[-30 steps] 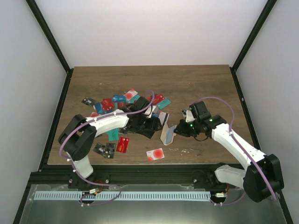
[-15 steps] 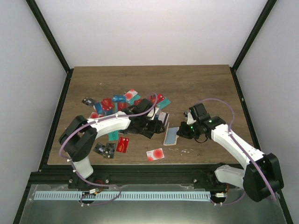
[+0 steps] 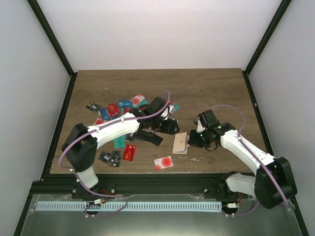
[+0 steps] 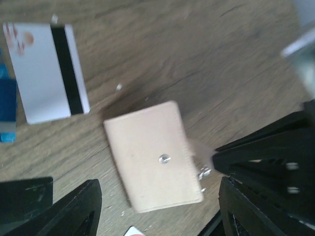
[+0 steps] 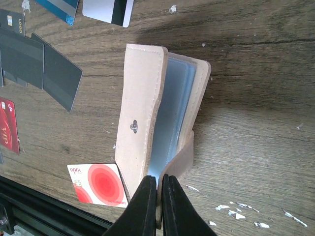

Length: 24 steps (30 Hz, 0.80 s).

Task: Put the credit cards into the card holder
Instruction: Open the card holder at the center of the board.

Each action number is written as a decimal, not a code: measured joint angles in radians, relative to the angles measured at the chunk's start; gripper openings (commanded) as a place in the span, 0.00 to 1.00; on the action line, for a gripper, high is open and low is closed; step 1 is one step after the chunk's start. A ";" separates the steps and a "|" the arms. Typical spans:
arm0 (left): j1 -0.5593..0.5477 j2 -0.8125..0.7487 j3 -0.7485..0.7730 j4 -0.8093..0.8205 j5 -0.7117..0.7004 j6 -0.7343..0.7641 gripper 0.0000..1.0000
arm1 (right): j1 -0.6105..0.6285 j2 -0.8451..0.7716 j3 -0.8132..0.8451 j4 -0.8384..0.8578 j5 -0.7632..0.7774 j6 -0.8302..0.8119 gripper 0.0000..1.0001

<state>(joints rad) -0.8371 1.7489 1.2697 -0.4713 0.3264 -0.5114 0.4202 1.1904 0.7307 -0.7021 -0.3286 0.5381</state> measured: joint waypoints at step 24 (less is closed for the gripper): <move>-0.061 0.146 0.185 -0.189 -0.176 0.052 0.63 | 0.000 -0.031 0.036 0.042 -0.072 -0.030 0.01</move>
<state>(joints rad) -0.8982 1.8950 1.4548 -0.6601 0.1505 -0.4591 0.4202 1.1591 0.7666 -0.6605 -0.4007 0.5083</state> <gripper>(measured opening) 0.660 0.042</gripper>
